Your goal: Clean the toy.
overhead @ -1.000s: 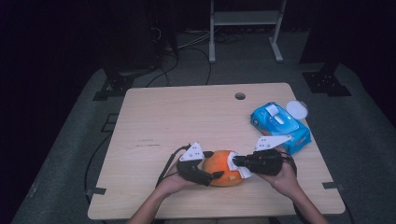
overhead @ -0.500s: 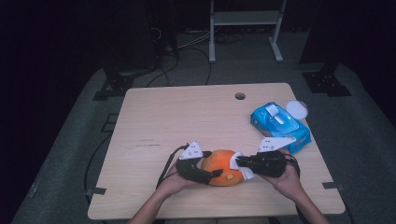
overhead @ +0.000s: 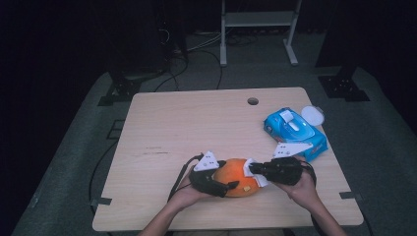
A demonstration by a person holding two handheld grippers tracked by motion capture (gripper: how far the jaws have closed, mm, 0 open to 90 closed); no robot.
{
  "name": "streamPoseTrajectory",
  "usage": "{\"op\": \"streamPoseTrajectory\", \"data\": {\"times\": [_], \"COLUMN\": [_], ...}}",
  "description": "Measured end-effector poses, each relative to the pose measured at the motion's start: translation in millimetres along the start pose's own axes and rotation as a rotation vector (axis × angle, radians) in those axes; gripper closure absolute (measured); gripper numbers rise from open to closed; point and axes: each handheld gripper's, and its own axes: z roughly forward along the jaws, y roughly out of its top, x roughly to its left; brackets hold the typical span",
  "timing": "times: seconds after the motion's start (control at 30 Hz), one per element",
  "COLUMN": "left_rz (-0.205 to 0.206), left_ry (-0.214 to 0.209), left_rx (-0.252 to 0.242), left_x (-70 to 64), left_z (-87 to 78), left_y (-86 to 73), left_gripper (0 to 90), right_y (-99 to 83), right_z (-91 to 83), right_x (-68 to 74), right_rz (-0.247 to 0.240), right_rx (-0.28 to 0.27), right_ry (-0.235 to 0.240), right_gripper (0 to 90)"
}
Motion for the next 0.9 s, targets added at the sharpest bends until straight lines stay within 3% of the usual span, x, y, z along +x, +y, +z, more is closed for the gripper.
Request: {"op": "streamPoseTrajectory", "data": {"times": [0.1,0.17,0.23,0.3,0.4,0.57,0.6,0.67,0.77,0.83,0.9], "left_rz": [0.005,-0.033,-0.052,-0.085,-0.06,0.009,0.009,-0.03,-0.059,-0.083,-0.069], "left_ry": [-0.025,-0.058,-0.033,-0.054,-0.049,-0.043,-0.052,-0.074,-0.069,-0.098,-0.084], "left_rx": [-0.007,-0.037,-0.035,-0.023,-0.006,0.01,0.006,-0.03,-0.023,-0.017,-0.02], "left_x": [2.1,8.7,14.3,17.7,11.0,-0.6,1.0,7.2,13.4,15.2,12.7], "left_z": [-3.2,-7.1,-8.2,-5.4,-0.1,1.4,0.3,-1.0,0.8,3.9,4.9], "left_y": [1.3,0.9,-0.5,-3.7,-3.8,2.6,2.0,-0.6,-5.0,-8.0,-7.4], "left_gripper": [14.0,12.0,9.8,10.0,16.1,15.2,13.4,8.6,5.0,9.6,15.6], "right_y": [-0.1,-4.0,-6.1,-6.4,-1.6,10.1,9.8,6.3,2.8,2.0,1.5], "right_z": [1.4,-1.3,-4.3,-5.8,-1.7,4.6,5.4,5.5,1.0,-3.3,-3.7], "right_x": [0.0,-6.4,-10.7,-12.3,-5.2,14.4,15.5,11.4,2.8,-1.1,-2.4], "right_rz": [-0.013,0.003,0.015,0.021,-0.001,-0.062,-0.074,-0.064,-0.034,-0.03,-0.024], "right_rx": [0.011,0.012,0.012,0.012,0.015,0.012,0.019,0.022,0.014,0.017,0.019], "right_ry": [0.003,-0.008,-0.026,-0.035,-0.025,0.008,0.004,0.007,0.002,-0.024,-0.029], "right_gripper": [84.3,84.3,84.3,84.3,84.3,84.3,84.3,84.3,84.3,84.3,84.3]}}
